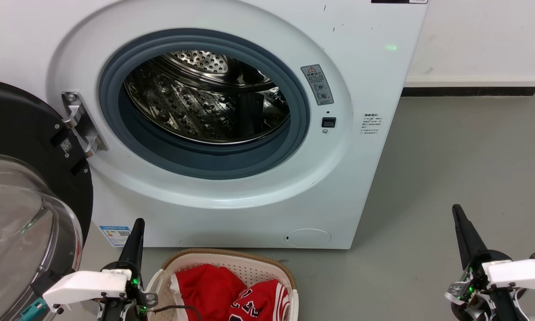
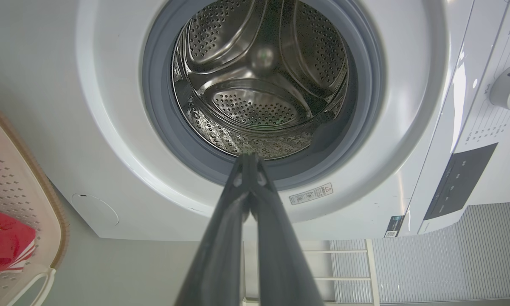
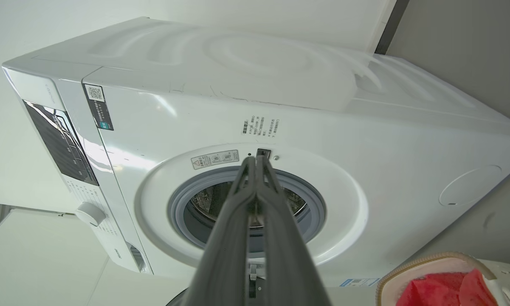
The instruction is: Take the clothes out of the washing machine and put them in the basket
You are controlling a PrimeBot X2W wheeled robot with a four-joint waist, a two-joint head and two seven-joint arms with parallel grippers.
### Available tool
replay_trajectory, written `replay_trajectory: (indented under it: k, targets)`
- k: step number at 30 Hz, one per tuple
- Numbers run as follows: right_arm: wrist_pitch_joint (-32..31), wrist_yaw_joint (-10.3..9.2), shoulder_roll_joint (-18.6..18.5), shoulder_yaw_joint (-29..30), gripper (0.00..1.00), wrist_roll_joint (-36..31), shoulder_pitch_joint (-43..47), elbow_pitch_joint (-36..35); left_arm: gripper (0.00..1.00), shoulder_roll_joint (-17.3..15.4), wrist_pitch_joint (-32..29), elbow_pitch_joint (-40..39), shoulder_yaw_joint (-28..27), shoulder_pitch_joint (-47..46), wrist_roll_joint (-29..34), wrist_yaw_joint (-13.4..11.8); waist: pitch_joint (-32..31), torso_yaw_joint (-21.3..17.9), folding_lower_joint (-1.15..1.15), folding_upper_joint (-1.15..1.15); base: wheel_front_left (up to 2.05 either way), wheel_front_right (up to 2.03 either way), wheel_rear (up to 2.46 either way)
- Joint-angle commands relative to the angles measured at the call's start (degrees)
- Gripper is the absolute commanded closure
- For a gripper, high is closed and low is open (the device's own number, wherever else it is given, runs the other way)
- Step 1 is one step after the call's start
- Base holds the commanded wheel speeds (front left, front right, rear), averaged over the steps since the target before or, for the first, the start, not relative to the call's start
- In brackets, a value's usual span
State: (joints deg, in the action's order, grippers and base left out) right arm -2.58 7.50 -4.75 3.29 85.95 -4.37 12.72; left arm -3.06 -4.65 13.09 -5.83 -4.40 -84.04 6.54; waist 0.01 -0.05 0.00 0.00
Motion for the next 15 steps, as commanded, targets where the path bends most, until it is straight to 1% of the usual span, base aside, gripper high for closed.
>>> replay_trajectory:
  k: [1,15]
  targets:
    - [-0.4,-0.01,0.0,0.3,1.00,1.3,-1.1,0.1,1.00,0.1,-0.3,0.1,-0.2,-1.1,-1.2,0.3,0.0,0.0,0.00,0.00,0.00,0.00,0.00]
    - [-1.9,-0.02,0.2,0.9,1.00,7.1,-2.1,1.1,1.00,0.2,-1.8,0.9,-0.8,-2.0,-7.0,1.0,0.1,0.0,0.00,0.00,0.00,0.00,0.00]
